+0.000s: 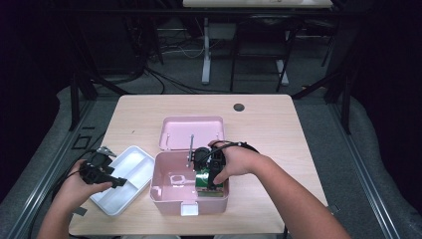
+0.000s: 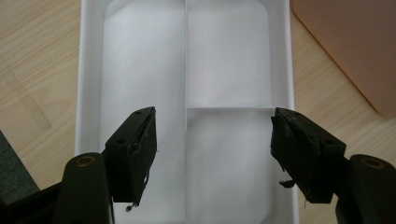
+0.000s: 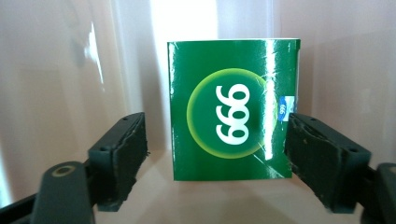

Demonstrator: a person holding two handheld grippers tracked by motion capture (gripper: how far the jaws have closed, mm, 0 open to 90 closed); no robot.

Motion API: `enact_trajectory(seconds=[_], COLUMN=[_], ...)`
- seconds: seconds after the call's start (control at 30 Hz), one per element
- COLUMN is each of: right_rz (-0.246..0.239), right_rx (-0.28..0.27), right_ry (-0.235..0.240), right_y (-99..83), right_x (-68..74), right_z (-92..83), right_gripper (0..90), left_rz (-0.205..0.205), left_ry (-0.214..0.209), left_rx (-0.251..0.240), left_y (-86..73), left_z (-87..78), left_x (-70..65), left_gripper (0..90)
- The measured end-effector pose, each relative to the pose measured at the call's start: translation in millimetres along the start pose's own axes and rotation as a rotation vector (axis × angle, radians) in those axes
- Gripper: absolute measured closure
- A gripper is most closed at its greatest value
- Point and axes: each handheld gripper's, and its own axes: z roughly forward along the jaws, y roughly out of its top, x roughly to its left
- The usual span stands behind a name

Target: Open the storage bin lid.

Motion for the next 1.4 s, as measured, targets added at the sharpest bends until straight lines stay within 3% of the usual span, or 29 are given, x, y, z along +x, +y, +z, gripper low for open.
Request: enact_trajectory(seconds=[0.17,0.47,0.93,1.27,1.4], right_rz=[0.022,0.014,0.041,0.102,0.141], right_rx=[-0.023,-0.027,-0.039,-0.079,-0.086], right_ry=[-0.012,-0.035,-0.066,-0.119,-0.145], right_y=[-3.2,-6.0,-16.4,-39.1,-51.5], right_x=[1.6,5.6,7.4,7.9,5.9], right_z=[-9.1,-25.2,-40.7,-57.9,-59.7], right_gripper=[23.2,24.3,24.8,25.8,25.8], left_rz=[0.003,-0.003,-0.019,0.0,-0.021], left_ry=[-0.005,0.001,0.008,0.031,0.021], left_rx=[-0.002,-0.004,-0.008,0.028,0.03], left_y=[0.2,-0.1,-0.9,-0.4,0.6], left_z=[0.1,0.0,0.0,-0.3,0.3], left_x=[-0.7,-0.5,0.7,-1.3,-1.4], left_gripper=[33.0,33.0,33.7,34.8,37.7])
